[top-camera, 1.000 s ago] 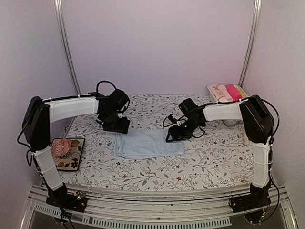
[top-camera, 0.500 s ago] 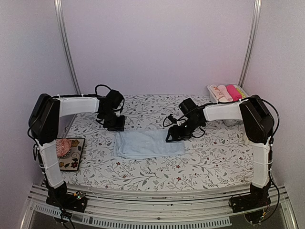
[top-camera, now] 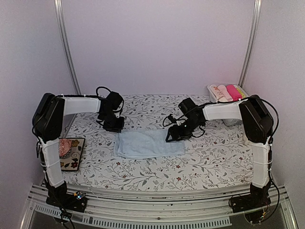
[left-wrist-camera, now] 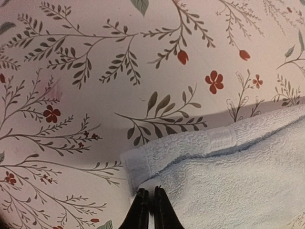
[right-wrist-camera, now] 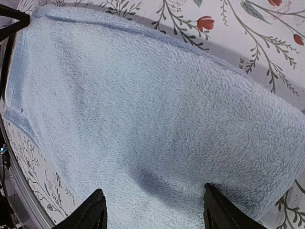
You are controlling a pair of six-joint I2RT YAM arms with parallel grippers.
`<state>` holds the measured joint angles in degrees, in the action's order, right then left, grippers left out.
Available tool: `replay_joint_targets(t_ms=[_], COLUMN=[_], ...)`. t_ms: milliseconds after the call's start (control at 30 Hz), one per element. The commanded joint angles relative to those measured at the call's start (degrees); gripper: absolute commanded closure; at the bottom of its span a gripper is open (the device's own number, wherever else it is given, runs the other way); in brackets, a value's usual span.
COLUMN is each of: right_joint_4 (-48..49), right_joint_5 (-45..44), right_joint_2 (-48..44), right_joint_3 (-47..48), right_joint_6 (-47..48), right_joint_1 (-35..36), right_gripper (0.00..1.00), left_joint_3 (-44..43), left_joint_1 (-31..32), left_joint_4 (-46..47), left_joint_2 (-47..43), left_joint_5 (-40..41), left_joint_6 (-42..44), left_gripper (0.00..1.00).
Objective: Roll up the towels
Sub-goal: Smooth out the towel at the center of the board.
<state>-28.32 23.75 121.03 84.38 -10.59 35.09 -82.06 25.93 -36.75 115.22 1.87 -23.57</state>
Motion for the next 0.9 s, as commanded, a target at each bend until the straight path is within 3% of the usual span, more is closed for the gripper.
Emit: replay_joint_targets(t_ms=[0, 100, 200, 300, 567, 867], right_joint_4=[-1.8, -2.2, -2.6, -2.7, -2.5, -2.1], right_joint_5=[-0.8, -0.8, -1.0, -1.2, -1.1, -1.2], right_joint_2=[2.4, 2.6, 2.6, 2.5, 2.7, 2.2], right_joint_3=[1.3, 1.9, 2.3, 2.5, 2.4, 1.3], right_joint_6=[0.5, 0.7, 0.9, 1.0, 0.9, 0.8], right_joint_1=[-0.6, -0.6, -0.5, -0.6, -0.6, -0.6], right_gripper=[0.3, 0.3, 0.3, 0.3, 0.3, 0.3], left_joint_3=[0.4, 0.5, 0.4, 1.4, 2.4, 2.0], left_joint_1=[-0.7, -0.7, -0.8, -0.8, -0.8, -0.9], left_joint_4=[-0.2, -0.3, -1.3, -1.5, -0.7, 1.0], left_joint_2=[-0.8, -0.9, -1.1, -1.9, -2.0, -0.9], left_joint_5=[0.4, -0.5, -0.6, -0.6, -1.9, -2.9], left_joint_6=[0.6, 0.5, 0.1, -0.4, -0.6, 0.3], left_gripper=[0.95, 0.94, 0.76, 0.7, 0.74, 0.9])
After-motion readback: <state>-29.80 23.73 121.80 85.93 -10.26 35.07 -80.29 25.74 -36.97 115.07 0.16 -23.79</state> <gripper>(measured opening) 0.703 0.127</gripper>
